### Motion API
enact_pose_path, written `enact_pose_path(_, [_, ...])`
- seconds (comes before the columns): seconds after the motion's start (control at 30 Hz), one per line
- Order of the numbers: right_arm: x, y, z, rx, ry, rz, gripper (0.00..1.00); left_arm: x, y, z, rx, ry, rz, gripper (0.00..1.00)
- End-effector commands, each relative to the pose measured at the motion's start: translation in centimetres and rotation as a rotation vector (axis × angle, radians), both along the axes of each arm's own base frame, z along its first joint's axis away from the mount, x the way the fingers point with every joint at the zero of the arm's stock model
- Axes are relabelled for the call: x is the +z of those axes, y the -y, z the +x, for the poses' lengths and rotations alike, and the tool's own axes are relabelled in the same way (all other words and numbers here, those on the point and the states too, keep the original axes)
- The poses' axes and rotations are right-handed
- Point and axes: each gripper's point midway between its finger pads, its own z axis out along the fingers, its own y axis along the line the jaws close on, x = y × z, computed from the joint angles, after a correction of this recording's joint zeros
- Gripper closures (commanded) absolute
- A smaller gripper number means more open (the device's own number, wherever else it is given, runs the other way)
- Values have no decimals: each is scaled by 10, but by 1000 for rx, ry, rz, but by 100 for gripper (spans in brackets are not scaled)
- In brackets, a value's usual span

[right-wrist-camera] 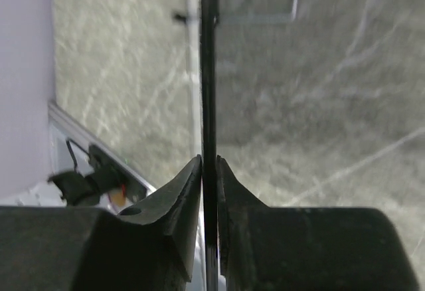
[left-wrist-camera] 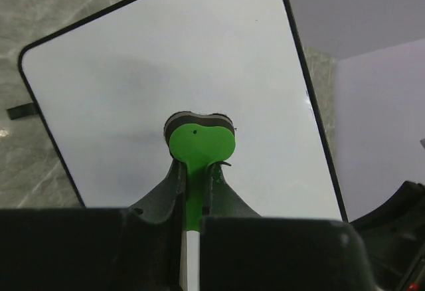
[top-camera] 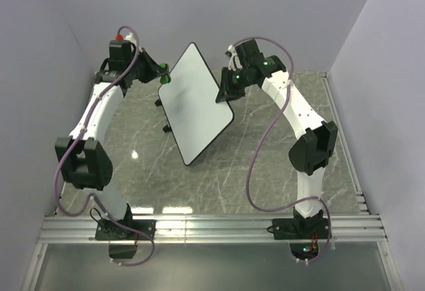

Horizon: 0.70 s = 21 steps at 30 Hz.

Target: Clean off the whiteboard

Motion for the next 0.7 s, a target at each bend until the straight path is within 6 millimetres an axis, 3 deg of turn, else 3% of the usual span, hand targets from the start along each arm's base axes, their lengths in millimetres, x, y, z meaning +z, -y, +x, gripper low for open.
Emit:
enact_pose_path(0.0, [45,-2,24,-43,123,76,100,-1,-37,-16,132,-12,30,100])
enact_pose_path(0.1, [46,-10,29,-36,134,117,100,-21,-58,-38,211,-60,48,100])
enact_pose_path(0.17, [39,-12,29,-37,116,129,100,-22,-67,-51,243,-63,68,100])
enact_pose_path(0.2, [41,-16,31,-28,127,152,100,-36,-73,-59,260,-100,93,100])
enact_pose_path(0.3, [31,-24,32,-19,121,172,100,-44,-84,-75,287,-128,126,100])
enact_pose_path(0.33, [29,-26,33,-15,119,177,100,-46,-96,-77,322,-135,133,100])
enact_pose_path(0.53, [10,-32,45,-42,126,170,100,-68,-124,-100,389,-201,117,100])
enact_pose_path(0.67, [3,-32,52,-65,119,150,100,-97,-140,-115,426,-284,137,100])
